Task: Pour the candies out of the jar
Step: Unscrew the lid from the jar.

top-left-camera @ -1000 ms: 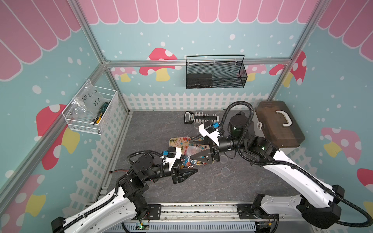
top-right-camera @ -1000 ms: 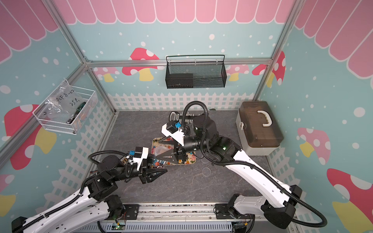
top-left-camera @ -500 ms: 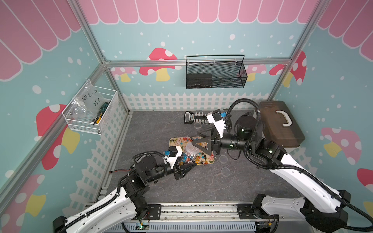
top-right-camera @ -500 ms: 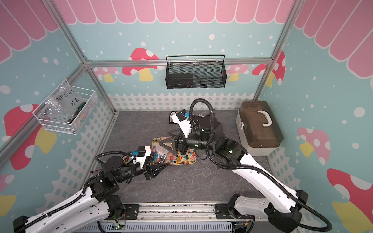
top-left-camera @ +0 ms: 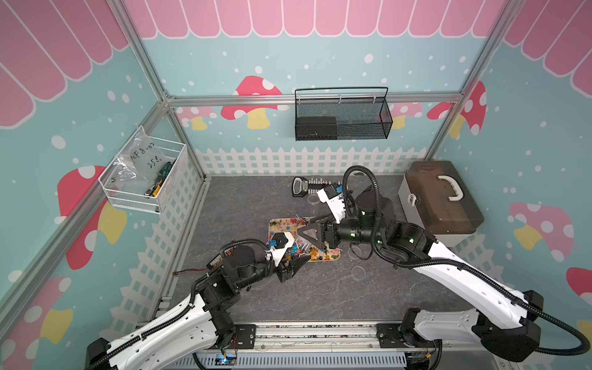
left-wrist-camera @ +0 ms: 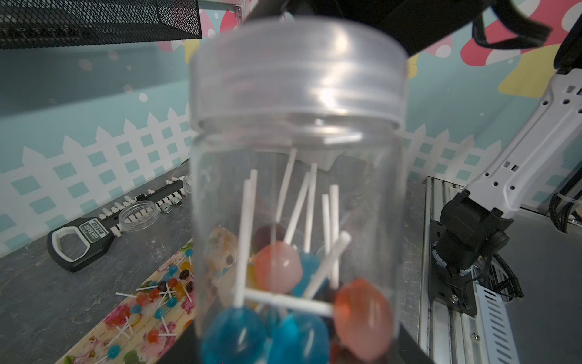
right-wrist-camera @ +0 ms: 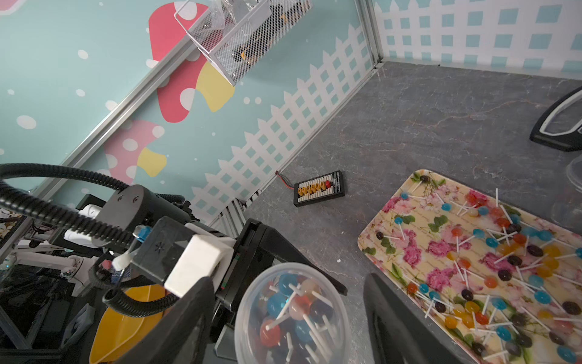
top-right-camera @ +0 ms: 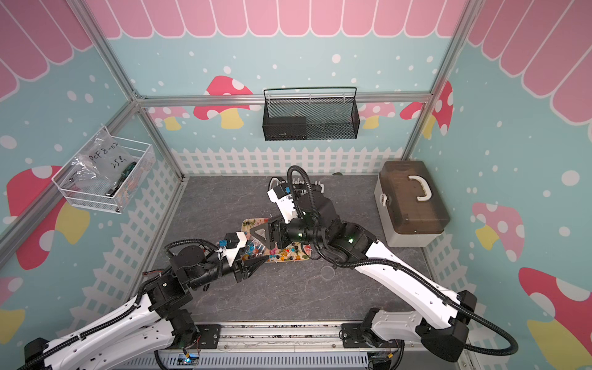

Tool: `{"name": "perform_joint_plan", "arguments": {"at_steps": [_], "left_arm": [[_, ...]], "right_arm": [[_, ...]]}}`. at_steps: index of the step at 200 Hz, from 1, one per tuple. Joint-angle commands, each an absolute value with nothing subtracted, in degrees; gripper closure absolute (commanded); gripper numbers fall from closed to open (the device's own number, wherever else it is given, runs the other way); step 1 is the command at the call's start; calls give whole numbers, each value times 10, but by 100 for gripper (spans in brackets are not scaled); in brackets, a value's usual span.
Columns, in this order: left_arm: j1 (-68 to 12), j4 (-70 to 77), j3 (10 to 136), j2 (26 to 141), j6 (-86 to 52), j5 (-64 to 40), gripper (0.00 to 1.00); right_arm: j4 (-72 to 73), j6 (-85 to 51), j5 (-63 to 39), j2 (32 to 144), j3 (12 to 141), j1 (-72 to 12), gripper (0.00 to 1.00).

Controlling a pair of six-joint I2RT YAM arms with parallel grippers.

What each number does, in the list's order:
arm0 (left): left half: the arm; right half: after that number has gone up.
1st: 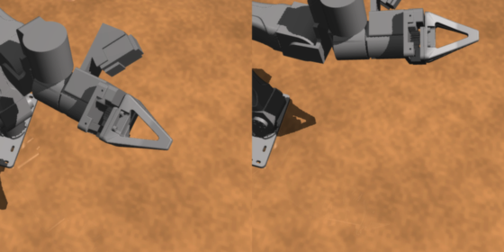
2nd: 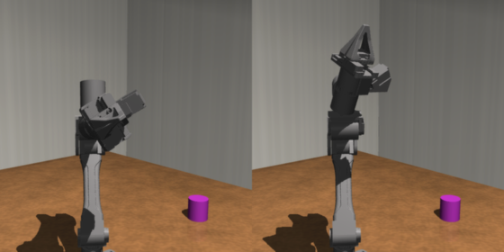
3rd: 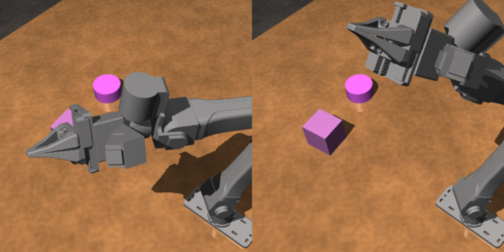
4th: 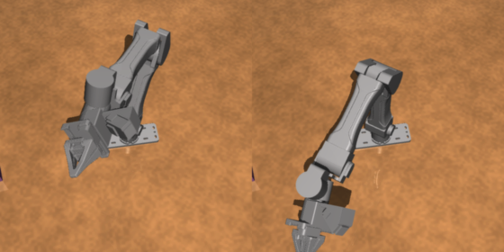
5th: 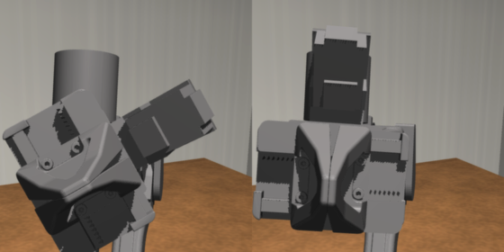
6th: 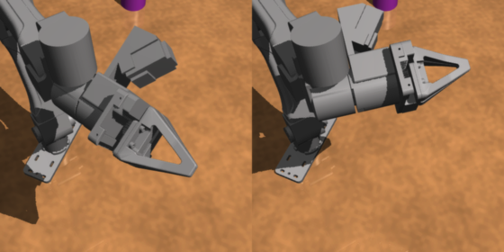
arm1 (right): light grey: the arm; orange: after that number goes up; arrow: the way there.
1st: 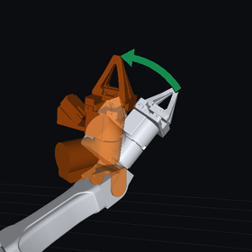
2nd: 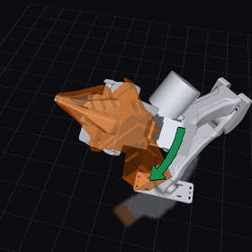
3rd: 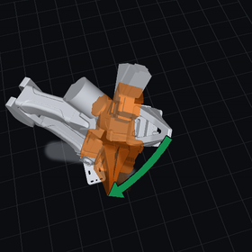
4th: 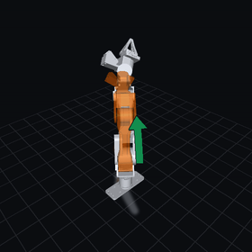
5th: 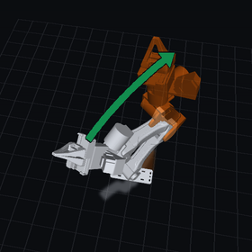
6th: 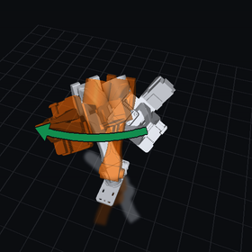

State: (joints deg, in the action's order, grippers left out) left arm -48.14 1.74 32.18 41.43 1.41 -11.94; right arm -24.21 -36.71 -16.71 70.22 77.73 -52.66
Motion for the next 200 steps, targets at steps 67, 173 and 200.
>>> {"name": "perform_joint_plan", "arguments": {"at_steps": [67,173,200], "left_arm": [[-483,24,325,409,22,-117,57],[-483,-70,402,387,-88,-360,56],[-483,-72,404,375,-95,-366,56]], "right_arm": [[-238,-372,-137,703,763,-538,56],[-228,9,-359,662,811,-507,67],[-241,20,-409,673,828,-497,68]]}}
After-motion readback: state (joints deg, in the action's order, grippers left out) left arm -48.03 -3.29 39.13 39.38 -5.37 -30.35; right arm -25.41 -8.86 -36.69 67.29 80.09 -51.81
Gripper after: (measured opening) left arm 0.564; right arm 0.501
